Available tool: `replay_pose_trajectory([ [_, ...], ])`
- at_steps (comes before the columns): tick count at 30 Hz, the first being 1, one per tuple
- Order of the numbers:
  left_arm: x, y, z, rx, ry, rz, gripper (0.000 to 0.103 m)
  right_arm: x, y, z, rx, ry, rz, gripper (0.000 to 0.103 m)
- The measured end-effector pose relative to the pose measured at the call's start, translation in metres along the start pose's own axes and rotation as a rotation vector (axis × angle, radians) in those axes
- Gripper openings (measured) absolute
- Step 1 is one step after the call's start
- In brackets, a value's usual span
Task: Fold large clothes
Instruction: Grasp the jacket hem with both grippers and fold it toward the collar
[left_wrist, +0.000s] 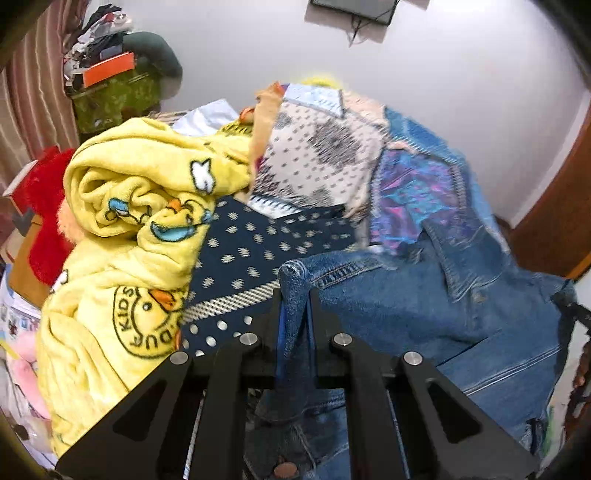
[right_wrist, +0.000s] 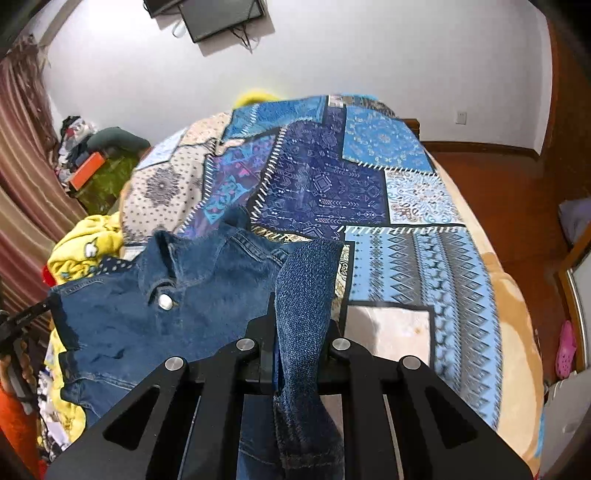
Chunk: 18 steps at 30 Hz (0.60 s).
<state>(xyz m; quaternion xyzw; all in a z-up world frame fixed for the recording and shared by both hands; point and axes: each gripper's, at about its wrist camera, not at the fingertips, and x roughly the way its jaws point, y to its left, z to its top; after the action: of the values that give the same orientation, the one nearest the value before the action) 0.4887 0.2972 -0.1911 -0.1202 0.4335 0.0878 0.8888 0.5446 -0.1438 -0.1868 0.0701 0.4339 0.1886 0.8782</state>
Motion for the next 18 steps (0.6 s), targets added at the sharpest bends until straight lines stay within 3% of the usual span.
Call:
replay_pose_trajectory([
  [9, 0.077, 0.017, -0.012, -0.007, 0.115, 0.097, 0.012, 0.07, -0.028, -0.016, 0.058, 0.146, -0.083, 0.015],
  [12, 0.083, 0.012, -0.015, 0.016, 0.119, 0.13, 0.019, 0.075, -0.033, -0.022, 0.048, 0.172, -0.104, 0.024],
  [16, 0.079, 0.006, -0.018, 0.058, 0.152, 0.142, 0.033, 0.068, -0.037, -0.022, 0.048, 0.194, -0.153, 0.048],
  [18, 0.069, 0.001, -0.02, 0.084, 0.148, 0.15, 0.033, 0.054, -0.036, -0.021, 0.049, 0.188, -0.149, 0.049],
])
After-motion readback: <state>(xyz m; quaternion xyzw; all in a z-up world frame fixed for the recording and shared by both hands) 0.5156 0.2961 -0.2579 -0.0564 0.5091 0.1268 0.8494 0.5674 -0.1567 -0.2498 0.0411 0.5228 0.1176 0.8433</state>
